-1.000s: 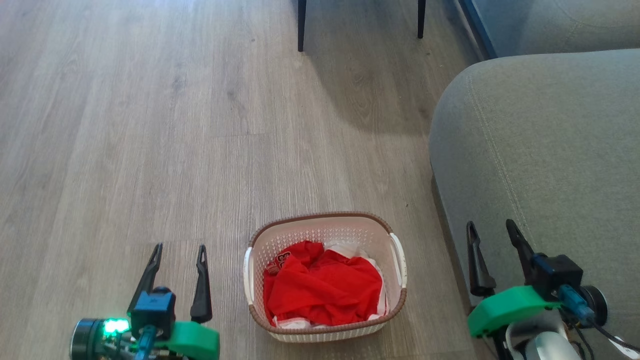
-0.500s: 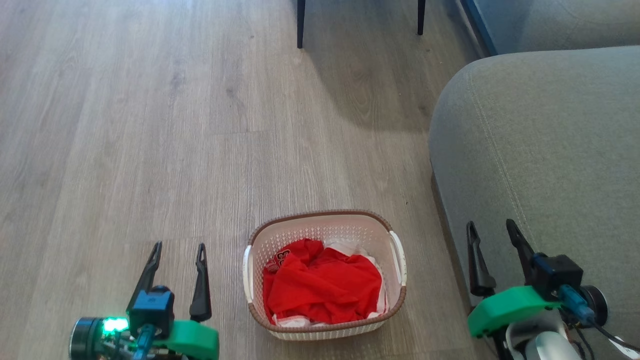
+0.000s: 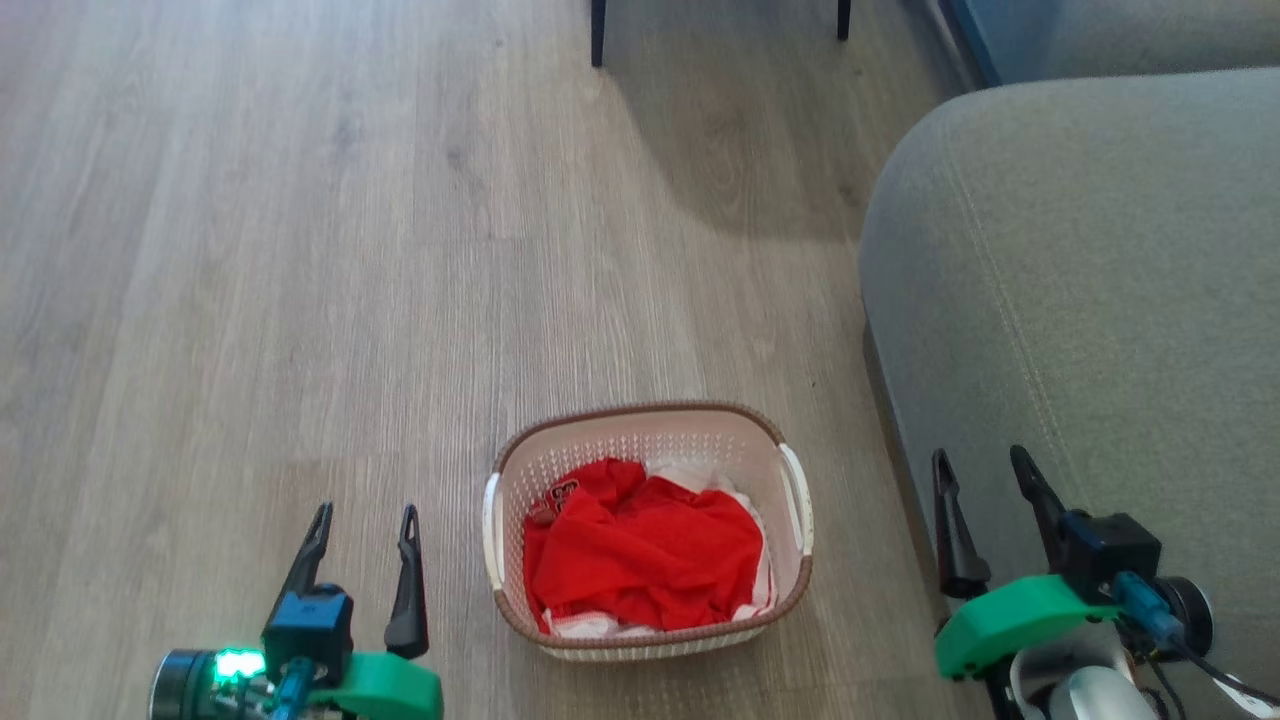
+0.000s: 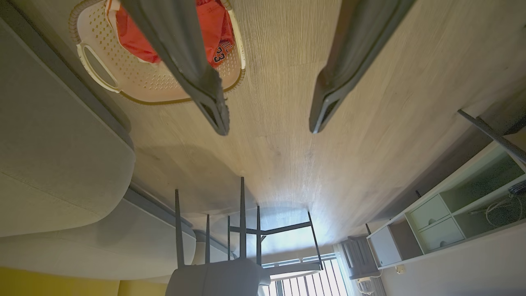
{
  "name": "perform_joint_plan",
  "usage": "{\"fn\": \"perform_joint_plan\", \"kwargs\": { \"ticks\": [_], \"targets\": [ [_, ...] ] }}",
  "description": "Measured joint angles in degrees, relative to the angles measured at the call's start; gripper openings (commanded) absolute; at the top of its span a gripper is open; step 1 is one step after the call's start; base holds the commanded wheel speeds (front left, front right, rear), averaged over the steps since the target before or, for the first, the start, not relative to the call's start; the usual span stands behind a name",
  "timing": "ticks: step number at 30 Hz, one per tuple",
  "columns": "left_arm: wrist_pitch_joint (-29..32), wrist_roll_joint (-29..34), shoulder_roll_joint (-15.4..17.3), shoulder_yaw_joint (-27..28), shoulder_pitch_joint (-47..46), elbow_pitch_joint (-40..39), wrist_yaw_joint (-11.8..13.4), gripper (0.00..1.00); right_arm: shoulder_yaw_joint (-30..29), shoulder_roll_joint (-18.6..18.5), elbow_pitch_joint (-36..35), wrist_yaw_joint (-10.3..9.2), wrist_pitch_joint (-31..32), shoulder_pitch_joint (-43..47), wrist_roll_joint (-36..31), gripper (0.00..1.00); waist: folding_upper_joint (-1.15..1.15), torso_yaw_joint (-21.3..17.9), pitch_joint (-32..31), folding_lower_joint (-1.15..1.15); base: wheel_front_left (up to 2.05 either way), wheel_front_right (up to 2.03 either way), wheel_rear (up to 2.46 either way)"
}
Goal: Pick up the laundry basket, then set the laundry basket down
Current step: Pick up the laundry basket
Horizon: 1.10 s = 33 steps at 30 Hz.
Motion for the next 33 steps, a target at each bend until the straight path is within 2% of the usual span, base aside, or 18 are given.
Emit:
{"fn": "perform_joint_plan", "kwargs": {
  "ticks": [6, 13, 25, 33],
  "targets": [
    [0.00, -0.80, -1.14, 1.07, -1.47, 2.12, -0.99, 1.00, -0.02, 0.00, 2.37, 0.00, 0.00, -0.93, -0.62, 1.00, 0.00, -0.11, 3.00, 0.00, 0.00, 0.00, 0.00],
    [-0.01, -2.04, -2.35, 1.64, -8.09, 5.16, -2.14, 1.00, -0.01, -0.07, 6.76, 0.00, 0.00, -8.35, -2.03, 1.00, 0.00, -0.12, 9.14, 0.00, 0.00, 0.00, 0.00],
    [-0.09, -5.12, -3.67, 1.36, -24.69, 14.29, -3.99, 1.00, -0.48, -0.41, 15.12, 0.00, 0.00, -24.32, -2.68, 1.00, 0.00, 1.22, 25.35, 0.03, 0.00, 0.00, 0.00],
    [-0.18, -9.98, -4.03, -2.48, -33.19, 21.03, -3.94, 1.00, -1.44, -0.59, 21.12, 0.00, 0.00, -32.74, -3.09, 1.00, 0.00, 2.72, 36.09, 0.02, 0.00, 0.00, 0.00]
  ]
}}
